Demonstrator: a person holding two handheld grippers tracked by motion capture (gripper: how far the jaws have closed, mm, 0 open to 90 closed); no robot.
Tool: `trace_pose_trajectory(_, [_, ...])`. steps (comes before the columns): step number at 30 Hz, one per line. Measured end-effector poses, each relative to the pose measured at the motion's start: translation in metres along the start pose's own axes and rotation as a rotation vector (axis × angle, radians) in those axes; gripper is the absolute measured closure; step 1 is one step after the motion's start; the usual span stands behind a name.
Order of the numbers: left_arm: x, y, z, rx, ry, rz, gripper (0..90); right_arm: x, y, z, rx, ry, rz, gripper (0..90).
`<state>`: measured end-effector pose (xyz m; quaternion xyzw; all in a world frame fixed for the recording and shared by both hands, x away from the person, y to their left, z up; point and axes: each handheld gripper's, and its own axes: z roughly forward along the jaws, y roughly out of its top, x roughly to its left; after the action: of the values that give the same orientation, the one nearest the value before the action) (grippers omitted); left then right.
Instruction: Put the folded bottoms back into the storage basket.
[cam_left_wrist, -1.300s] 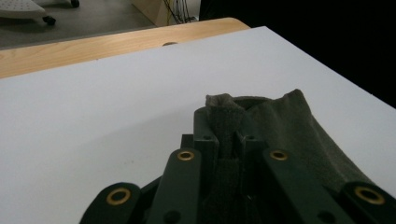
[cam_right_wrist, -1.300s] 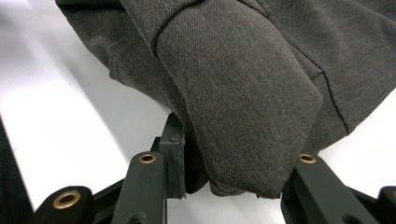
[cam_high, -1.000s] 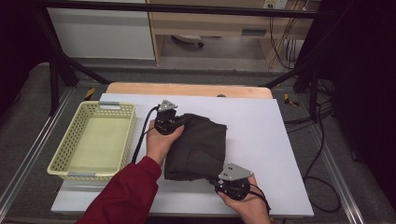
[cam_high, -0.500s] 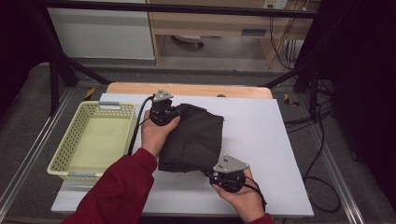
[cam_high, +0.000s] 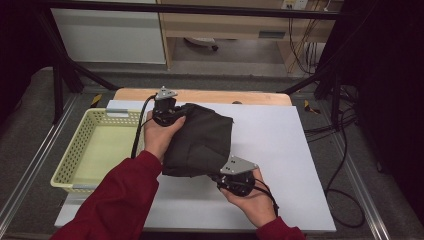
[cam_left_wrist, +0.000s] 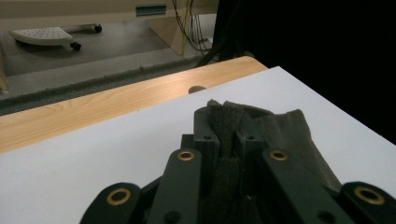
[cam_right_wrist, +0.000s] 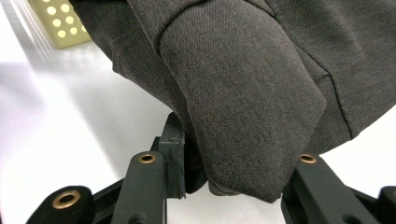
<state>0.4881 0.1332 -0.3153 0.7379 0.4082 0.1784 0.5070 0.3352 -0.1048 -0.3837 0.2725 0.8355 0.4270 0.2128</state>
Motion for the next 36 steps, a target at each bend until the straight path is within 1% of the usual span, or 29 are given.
trace_pose_trajectory(3, [0.004,0.002,-0.001,-0.007,0.006,-0.010,82.6,-0.003,0.004,0.003,-0.004,0.002,-0.003,62.8])
trace_pose_trajectory(5, [0.007,0.003,-0.002,-0.001,0.010,-0.004,82.6,-0.004,0.005,0.006,-0.008,0.006,0.000,62.8])
trace_pose_trajectory(7, [0.009,0.003,-0.003,0.004,0.015,0.002,82.6,-0.003,0.007,0.009,-0.008,0.009,0.006,62.8])
trace_pose_trajectory(10, [0.013,0.004,-0.005,0.005,0.019,-0.003,82.6,-0.001,0.010,0.012,-0.007,0.014,0.004,62.8])
trace_pose_trajectory(17, [0.021,0.006,-0.013,-0.010,0.020,-0.018,82.7,0.000,0.020,0.015,-0.005,0.020,-0.016,62.8])
trace_pose_trajectory(21, [0.022,0.008,-0.016,-0.012,0.019,-0.014,82.7,0.001,0.024,0.017,-0.006,0.024,-0.014,62.8])
trace_pose_trajectory(22, [0.023,0.008,-0.018,-0.013,0.018,-0.014,82.7,0.002,0.024,0.017,-0.007,0.026,-0.006,62.8])
trace_pose_trajectory(23, [0.023,0.008,-0.019,-0.010,0.017,-0.013,82.7,0.002,0.024,0.017,-0.007,0.026,-0.006,62.8])
trace_pose_trajectory(24, [0.023,0.008,-0.023,-0.004,0.023,-0.002,82.7,0.007,0.025,0.019,-0.004,0.030,-0.006,62.8])
trace_pose_trajectory(26, [0.024,0.008,-0.027,-0.005,0.030,0.007,82.7,0.010,0.027,0.020,-0.005,0.034,-0.008,62.8])
trace_pose_trajectory(30, [0.027,0.011,-0.036,-0.021,0.033,0.003,82.7,0.014,0.031,0.021,-0.013,0.033,-0.015,62.8])
trace_pose_trajectory(32, [0.030,0.013,-0.044,-0.032,0.044,-0.001,82.6,0.017,0.039,0.022,-0.018,0.035,-0.029,62.8])
trace_pose_trajectory(36, [0.038,0.015,-0.054,-0.047,0.055,-0.014,82.7,0.020,0.049,0.024,-0.020,0.038,-0.046,62.8])
